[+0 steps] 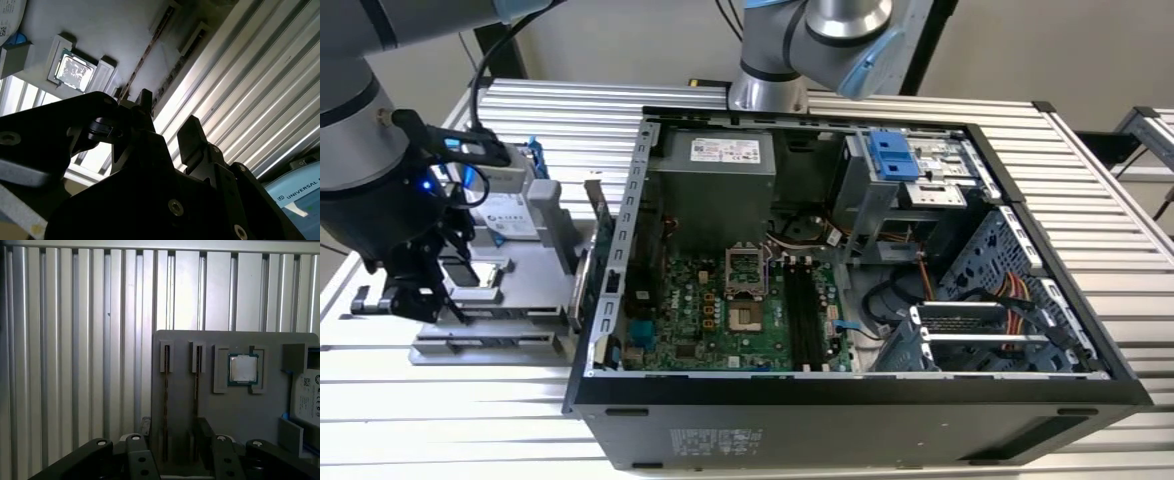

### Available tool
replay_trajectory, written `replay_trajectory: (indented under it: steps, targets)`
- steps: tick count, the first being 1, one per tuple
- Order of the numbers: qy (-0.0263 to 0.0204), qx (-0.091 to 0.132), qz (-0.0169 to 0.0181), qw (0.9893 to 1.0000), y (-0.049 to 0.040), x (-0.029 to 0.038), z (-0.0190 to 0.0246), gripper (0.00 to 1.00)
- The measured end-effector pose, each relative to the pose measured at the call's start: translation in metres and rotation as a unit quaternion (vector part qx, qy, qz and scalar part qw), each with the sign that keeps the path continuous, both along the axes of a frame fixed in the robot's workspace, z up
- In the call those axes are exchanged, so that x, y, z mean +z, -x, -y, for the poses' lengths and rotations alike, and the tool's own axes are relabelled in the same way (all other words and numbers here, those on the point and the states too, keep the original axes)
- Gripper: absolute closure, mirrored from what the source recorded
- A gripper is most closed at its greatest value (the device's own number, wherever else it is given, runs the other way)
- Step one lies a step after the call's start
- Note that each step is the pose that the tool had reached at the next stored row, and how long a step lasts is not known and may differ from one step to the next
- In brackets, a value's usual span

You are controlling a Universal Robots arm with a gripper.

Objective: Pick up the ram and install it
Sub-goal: 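Pick up the ram and move it above insertion slot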

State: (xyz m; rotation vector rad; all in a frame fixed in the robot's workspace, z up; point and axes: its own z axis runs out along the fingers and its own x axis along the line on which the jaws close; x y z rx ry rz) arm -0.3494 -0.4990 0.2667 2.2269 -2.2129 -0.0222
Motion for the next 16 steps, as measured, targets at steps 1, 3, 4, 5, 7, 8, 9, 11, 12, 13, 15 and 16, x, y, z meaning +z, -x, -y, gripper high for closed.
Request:
replay_trajectory:
  steps: [1,3,4,5,7,8,9,11,12,13,15,16]
  targets:
    - [0.0000,0.000,0.0000,1.0000,0.0000,0.0000,0.0000,0.00]
    - [0.0000,0.000,0.0000,1.0000,0.0000,-0.0003,0.0000,0.00]
    - [-0.0001,0.000,0.0000,1.0000,0.0000,-0.0005,0.0000,0.00]
    - [0.0000,0.000,0.0000,1.0000,0.0000,-0.0007,0.0000,0.00]
    - [0.0000,0.000,0.0000,1.0000,0.0000,-0.0013,0.0000,0.00]
    - [0.0000,0.000,0.0000,1.0000,0.0000,-0.0016,0.0000,0.00]
    - [0.0000,0.000,0.0000,1.0000,0.0000,-0.0019,0.0000,0.00]
    - [0.0000,0.000,0.0000,1.0000,0.0000,-0.0025,0.0000,0.00]
    - [0.0000,0.000,0.0000,1.0000,0.0000,-0.0029,0.0000,0.00]
    - [0.0000,0.000,0.0000,1.0000,0.0000,-0.0032,0.0000,0.00]
    - [0.0001,0.000,0.0000,1.0000,0.0000,-0.0039,0.0000,0.00]
    - [0.0001,0.000,0.0000,1.0000,0.0000,-0.0042,0.0000,0.00]
